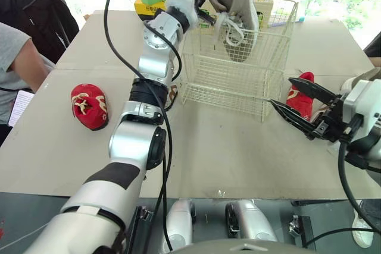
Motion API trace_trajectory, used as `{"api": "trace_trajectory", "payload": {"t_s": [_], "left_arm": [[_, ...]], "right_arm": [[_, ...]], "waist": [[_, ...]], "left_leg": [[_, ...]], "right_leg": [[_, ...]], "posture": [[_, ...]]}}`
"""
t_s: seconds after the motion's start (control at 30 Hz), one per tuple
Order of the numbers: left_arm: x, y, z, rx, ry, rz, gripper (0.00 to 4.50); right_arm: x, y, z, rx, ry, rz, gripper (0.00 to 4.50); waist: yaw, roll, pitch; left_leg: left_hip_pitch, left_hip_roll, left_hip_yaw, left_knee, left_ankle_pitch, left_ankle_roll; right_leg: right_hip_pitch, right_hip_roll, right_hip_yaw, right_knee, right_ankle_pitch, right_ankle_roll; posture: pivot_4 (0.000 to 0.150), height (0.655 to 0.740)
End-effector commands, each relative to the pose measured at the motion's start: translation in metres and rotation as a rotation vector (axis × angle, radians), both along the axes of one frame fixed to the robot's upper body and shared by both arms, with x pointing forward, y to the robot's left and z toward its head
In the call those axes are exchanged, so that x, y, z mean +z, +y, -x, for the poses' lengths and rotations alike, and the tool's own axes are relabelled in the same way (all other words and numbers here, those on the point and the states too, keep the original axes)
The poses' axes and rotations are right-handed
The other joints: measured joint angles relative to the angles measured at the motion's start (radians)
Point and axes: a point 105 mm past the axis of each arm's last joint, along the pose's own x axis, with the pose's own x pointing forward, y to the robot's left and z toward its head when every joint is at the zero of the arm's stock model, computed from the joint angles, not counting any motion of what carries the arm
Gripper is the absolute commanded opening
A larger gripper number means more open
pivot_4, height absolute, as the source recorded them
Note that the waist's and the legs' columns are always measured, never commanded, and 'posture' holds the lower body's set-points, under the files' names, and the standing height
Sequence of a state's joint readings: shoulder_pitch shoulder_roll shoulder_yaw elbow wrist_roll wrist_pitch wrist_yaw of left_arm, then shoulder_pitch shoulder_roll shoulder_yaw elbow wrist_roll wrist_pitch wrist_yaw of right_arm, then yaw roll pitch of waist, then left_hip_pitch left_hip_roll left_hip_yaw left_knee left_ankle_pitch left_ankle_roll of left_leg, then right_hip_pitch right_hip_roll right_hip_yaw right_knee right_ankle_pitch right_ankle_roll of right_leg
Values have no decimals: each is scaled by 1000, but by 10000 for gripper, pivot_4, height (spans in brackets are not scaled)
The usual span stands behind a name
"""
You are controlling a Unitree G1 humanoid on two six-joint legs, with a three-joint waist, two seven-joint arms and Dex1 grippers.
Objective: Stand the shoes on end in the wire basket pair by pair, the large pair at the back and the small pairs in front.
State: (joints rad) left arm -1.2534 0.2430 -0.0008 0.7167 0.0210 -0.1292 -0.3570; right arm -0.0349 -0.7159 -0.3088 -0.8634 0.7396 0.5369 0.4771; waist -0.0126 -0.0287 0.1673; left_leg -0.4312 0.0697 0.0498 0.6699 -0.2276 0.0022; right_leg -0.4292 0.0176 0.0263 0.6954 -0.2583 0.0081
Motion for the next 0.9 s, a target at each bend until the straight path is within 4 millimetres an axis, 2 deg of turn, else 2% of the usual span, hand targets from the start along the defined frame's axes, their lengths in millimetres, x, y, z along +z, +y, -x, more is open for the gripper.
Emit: {"api": "trace_trajectory", "payload": {"t_s": [0.03, 0.27, 0.37, 0.43, 0.57, 0.7, 0.83, 0.9], "left_arm": [[16, -1, 7, 36, -92, -87, 52], [34, 3, 14, 70, -182, -150, 52], [43, 9, 15, 77, -170, -117, 52], [43, 11, 13, 83, -151, -116, 52], [23, 5, 7, 91, -90, -216, 52], [22, 1, 11, 91, -86, -250, 52], [48, 16, 16, 144, -151, -222, 52], [50, 19, 15, 149, -141, -209, 52]], "right_arm": [[7, 3, 3, 17, -49, -8, 26151], [5, 4, 3, 20, -44, -10, 26151], [5, 5, 3, 21, -42, -12, 26151], [5, 5, 3, 22, -41, -13, 26151], [3, 5, 2, 24, -36, -9, 26151], [3, 5, 2, 25, -36, -12, 26151], [3, 6, 3, 27, -32, -15, 26151], [2, 6, 2, 29, -31, -14, 26151]], "waist": [[0, 0, 0], [-1, 0, 0], [-2, 0, 0], [-2, 0, 0], [-4, 0, 0], [-2, 0, 0], [-3, 0, 0], [-4, 0, 0]], "left_leg": [[0, 0, 0, 0, 0, 0], [0, 0, 0, 0, 0, 0], [0, 0, 0, 0, 0, 0], [0, 0, 0, 0, 0, 0], [1, 0, 1, 0, 0, 0], [0, 1, 1, 0, 0, 0], [0, 1, 1, 0, 0, 0], [0, 1, 1, 0, 0, 0]], "right_leg": [[0, 0, 0, 0, 0, 0], [0, 0, 0, 0, 0, 0], [0, 0, 0, 0, 0, 0], [0, 0, 0, 0, 0, 0], [0, 0, 1, 0, 0, 0], [0, 0, 0, 0, 0, 0], [0, 0, 1, 0, 0, 0], [0, 1, 1, 1, 0, 0]], "posture": [[1500, 7400], [1500, 7400], [1500, 7400], [1500, 7400], [1500, 7400], [1500, 7400], [1500, 7400], [1500, 7400]]}}
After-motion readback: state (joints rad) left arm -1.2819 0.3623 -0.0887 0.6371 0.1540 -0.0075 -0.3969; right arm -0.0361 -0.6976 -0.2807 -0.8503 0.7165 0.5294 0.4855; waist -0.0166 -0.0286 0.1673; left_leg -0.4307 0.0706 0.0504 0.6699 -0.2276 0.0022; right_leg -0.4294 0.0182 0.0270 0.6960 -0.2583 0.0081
